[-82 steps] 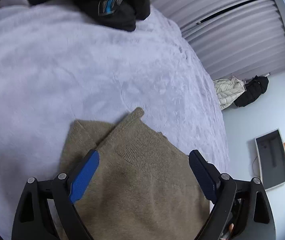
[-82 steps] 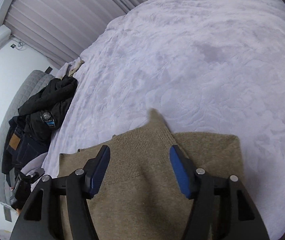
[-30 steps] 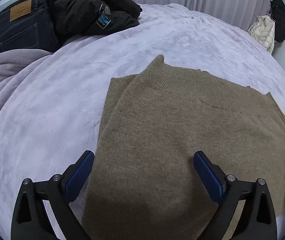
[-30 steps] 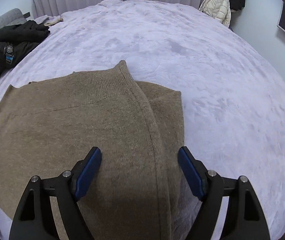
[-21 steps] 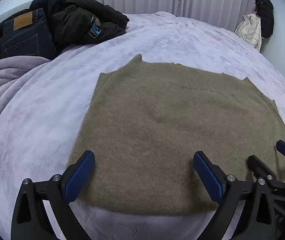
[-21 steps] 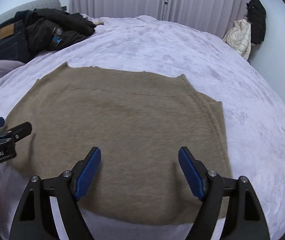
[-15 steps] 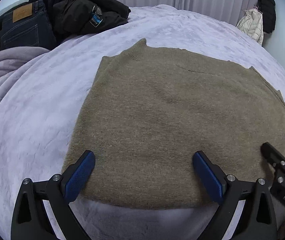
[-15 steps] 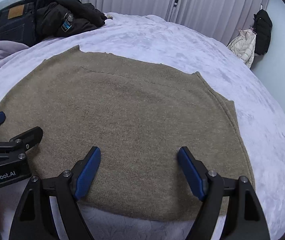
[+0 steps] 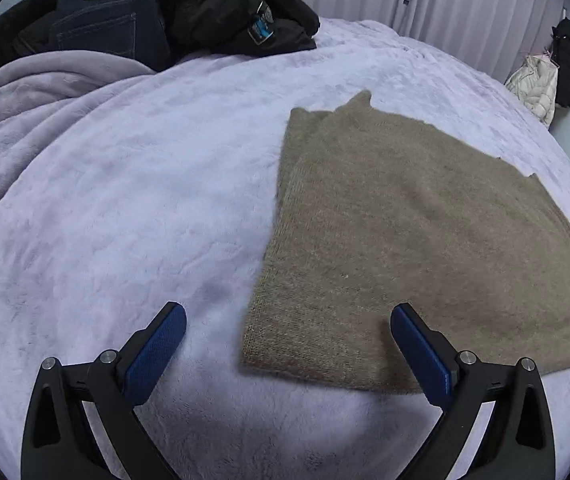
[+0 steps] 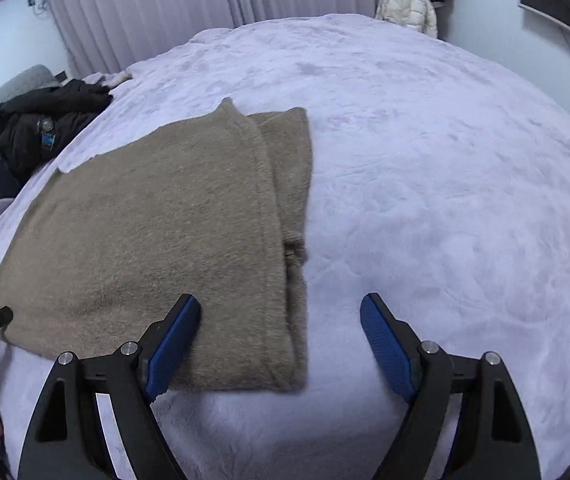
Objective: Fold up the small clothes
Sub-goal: 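Smooth the half-folded sweater flat with both tools, then press the ribbed collar area flat with both tools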
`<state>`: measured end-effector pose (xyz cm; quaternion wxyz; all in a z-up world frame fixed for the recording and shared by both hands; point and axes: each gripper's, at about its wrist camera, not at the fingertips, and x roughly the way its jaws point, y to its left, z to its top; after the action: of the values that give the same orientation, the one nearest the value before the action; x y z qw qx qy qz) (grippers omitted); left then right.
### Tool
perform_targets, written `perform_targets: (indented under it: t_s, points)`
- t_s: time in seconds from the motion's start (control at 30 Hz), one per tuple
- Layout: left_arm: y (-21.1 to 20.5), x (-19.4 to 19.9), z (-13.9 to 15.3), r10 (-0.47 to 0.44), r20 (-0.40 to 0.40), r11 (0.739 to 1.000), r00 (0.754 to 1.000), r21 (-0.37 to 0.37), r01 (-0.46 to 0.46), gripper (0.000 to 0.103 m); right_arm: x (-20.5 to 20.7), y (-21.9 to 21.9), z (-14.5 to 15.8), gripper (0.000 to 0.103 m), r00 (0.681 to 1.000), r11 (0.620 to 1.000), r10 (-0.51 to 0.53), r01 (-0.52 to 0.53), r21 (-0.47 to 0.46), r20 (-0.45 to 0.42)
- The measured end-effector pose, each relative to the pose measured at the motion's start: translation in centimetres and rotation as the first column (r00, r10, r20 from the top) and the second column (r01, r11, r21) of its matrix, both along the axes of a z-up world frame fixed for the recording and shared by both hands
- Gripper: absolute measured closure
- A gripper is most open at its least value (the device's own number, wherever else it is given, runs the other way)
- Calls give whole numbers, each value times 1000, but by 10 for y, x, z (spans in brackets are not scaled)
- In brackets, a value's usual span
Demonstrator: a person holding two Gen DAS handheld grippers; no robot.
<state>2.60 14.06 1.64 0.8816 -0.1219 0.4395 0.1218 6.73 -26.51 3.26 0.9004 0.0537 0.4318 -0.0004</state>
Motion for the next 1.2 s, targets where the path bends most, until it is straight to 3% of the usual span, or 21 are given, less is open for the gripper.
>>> perform_targets:
  t_s: [0.13, 0.2, 0.33, 0.43, 0.53, 0.6, 0.73, 0.87, 0.97, 1.07, 1.13, 1.2]
  points:
    - [-23, 13, 22, -37, 62, 998, 997, -40, 40, 0, -8, 22, 24, 17, 995, 1000, 5, -4, -11, 97]
    - [-45, 29, 27, -82, 71, 997, 994, -5, 83, 0, -1, 45, 28, 17, 993, 998, 56, -54, -18, 104]
    - [-74, 63, 29, -119, 44, 990, 992, 79, 115, 0, 21, 110, 19, 17, 980, 971, 190, -179, -158, 59]
    - [-75, 88, 26, -116, 16, 990, 993, 78, 115, 0, 43, 144, 12, 17, 971, 938, 238, -228, -260, 6]
    - [-64, 112, 12, -90, -43, 994, 995, 61, 92, 0, 69, 163, 5, 17, 962, 918, 269, -268, -292, -36]
    - [-53, 122, -4, -64, -92, 995, 994, 66, 70, 0, 90, 165, -5, 17, 958, 922, 274, -286, -262, -81]
    - [-37, 116, -11, -106, -41, 993, 993, 42, 108, 0, 109, 134, -10, 16, 974, 956, 214, -223, -189, -68]
    - [-33, 120, 4, -83, -24, 996, 996, 11, 83, 0, 116, 85, -4, 16, 994, 985, 86, -96, -141, -72]
    - [-45, 144, 17, -101, -8, 995, 995, -21, 101, 0, 123, 87, 17, 14, 999, 985, 31, -36, -170, -32]
    - [-53, 176, 15, -110, -46, 994, 993, -32, 109, 0, 143, 116, 30, 13, 993, 978, 114, -115, -177, -12]
    - [-51, 196, 8, -92, -87, 995, 992, -53, 87, 0, 166, 137, 20, 13, 981, 967, 183, -192, -168, -68]
    - [-47, 209, -1, -66, -111, 997, 992, -56, 60, 0, 186, 150, 3, 13, 976, 955, 182, -204, -217, -116]
